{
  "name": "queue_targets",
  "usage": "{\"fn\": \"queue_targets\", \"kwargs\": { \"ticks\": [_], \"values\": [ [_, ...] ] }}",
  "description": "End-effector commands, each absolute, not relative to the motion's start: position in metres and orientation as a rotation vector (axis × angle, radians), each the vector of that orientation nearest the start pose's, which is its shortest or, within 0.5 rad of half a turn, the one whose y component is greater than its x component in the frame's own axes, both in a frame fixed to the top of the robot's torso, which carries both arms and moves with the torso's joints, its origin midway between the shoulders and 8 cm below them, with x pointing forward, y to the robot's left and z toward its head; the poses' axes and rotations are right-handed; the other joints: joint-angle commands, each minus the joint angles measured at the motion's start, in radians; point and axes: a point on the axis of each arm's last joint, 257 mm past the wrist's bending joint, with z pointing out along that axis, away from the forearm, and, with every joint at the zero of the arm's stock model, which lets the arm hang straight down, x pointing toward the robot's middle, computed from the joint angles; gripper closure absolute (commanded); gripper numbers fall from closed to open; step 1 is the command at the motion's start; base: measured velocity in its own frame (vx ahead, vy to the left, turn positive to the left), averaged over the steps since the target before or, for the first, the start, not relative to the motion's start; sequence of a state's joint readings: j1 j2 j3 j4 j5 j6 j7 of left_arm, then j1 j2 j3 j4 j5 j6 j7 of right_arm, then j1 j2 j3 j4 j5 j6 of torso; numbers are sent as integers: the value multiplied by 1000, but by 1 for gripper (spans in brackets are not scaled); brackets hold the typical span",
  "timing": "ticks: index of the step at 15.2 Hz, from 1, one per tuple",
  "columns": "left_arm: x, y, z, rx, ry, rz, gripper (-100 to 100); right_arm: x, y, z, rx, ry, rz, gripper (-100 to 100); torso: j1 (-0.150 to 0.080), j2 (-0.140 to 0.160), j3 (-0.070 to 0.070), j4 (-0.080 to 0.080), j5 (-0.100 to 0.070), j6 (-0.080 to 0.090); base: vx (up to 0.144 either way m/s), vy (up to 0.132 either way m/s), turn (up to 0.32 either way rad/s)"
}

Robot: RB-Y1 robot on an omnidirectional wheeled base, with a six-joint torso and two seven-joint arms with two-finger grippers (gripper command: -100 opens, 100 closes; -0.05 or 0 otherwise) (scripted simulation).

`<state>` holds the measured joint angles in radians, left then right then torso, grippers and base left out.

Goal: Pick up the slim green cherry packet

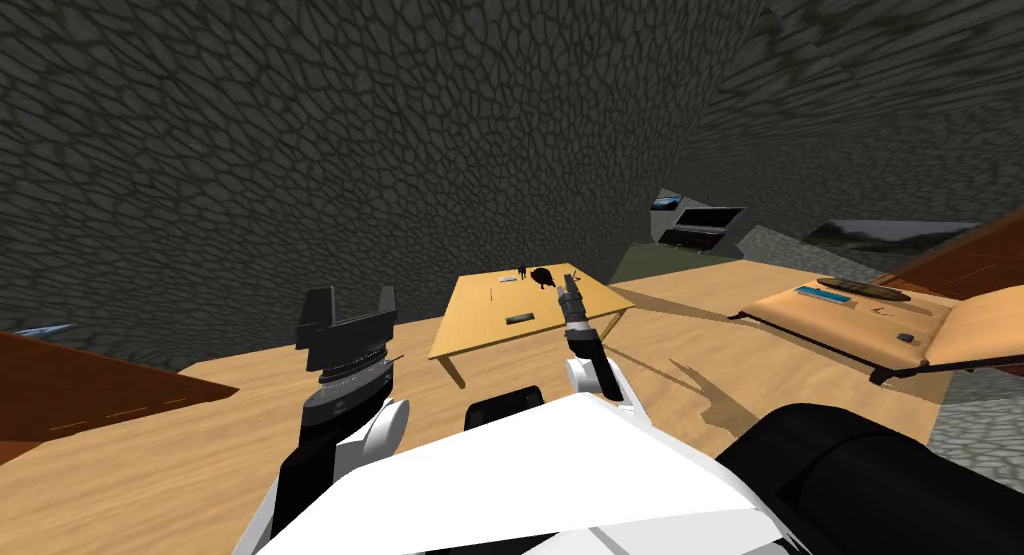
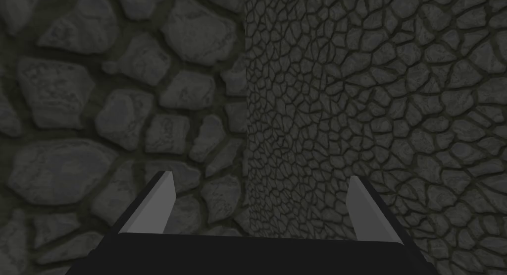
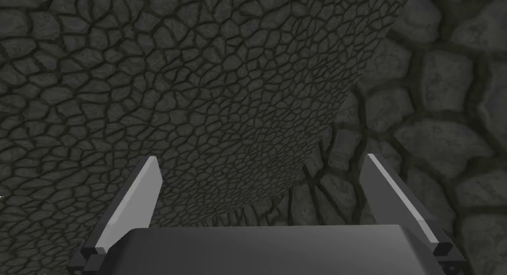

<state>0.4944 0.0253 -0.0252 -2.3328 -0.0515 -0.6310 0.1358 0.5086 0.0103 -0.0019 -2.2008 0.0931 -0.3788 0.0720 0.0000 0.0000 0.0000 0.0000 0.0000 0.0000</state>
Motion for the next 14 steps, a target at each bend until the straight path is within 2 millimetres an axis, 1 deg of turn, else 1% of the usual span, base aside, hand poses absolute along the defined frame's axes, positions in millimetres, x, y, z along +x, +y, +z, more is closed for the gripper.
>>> {"fn": "queue_targets", "kwargs": {
  "ticks": [1, 2, 3, 4, 5, 6, 7, 9, 10, 11, 12, 13, 14],
  "values": [
    [310, 253, 70, -500, 508, -1471, 0, 378, -277, -47, 719, 861, 1116, -100, 0, 0, 0, 0, 0, 0, -1, 2, 45],
    [310, 253, 70, -500, 508, -1471, 0, 380, -273, -54, 704, 894, 1113, -100, 0, 0, 0, 0, 0, 0, -2, 4, 138],
    [310, 253, 70, -500, 508, -1471, 0, 380, -273, -54, 703, 896, 1113, -100, 0, 0, 0, 0, 0, 0, -2, 1, 102],
    [310, 253, 70, -500, 508, -1471, 0, 382, -268, -63, 685, 937, 1107, -100, 0, 0, 0, 0, 0, 0, -2, 0, 86],
    [310, 253, 70, -500, 508, -1471, 0, 382, -268, -63, 685, 937, 1107, -100, 0, 0, 0, 0, 0, 0, -2, 0, 69],
    [310, 253, 70, -500, 508, -1471, 0, 385, -264, -75, 668, 984, 1101, -100, 0, 0, 0, 0, 0, 0, -2, 2, 104],
    [310, 253, 70, -500, 508, -1471, 0, 385, -264, -75, 668, 984, 1101, -100, 0, 0, 0, 0, 0, 0, -1, 1, 97],
    [310, 253, 70, -500, 508, -1471, 0, 389, -254, -103, 639, 1083, 1084, -100, 0, 0, 0, 0, 0, 0, -2, 4, 182],
    [310, 253, 70, -500, 508, -1471, 0, 389, -254, -104, 629, 1093, 1081, -100, 0, 0, 0, 0, 0, -1, -1, 3, 197],
    [310, 253, 70, -500, 508, -1471, 0, 391, -250, -121, 614, 1148, 1070, -100, 0, 0, 0, 0, 0, 0, 0, 3, 203],
    [310, 253, 70, -500, 508, -1471, 0, 390, -249, -121, 608, 1154, 1068, -100, 0, 0, 0, 0, 0, -1, 0, 2, 133],
    [310, 253, 70, -500, 508, -1471, 0, 391, -245, -140, 591, 1213, 1055, -100, 0, 0, 0, 0, 0, 0, -2, 6, 160],
    [310, 253, 70, -500, 508, -1471, 0, 391, -245, -140, 585, 1219, 1053, -100, 0, 0, 0, 0, 0, -1, -1, 5, 146]
  ]
}}
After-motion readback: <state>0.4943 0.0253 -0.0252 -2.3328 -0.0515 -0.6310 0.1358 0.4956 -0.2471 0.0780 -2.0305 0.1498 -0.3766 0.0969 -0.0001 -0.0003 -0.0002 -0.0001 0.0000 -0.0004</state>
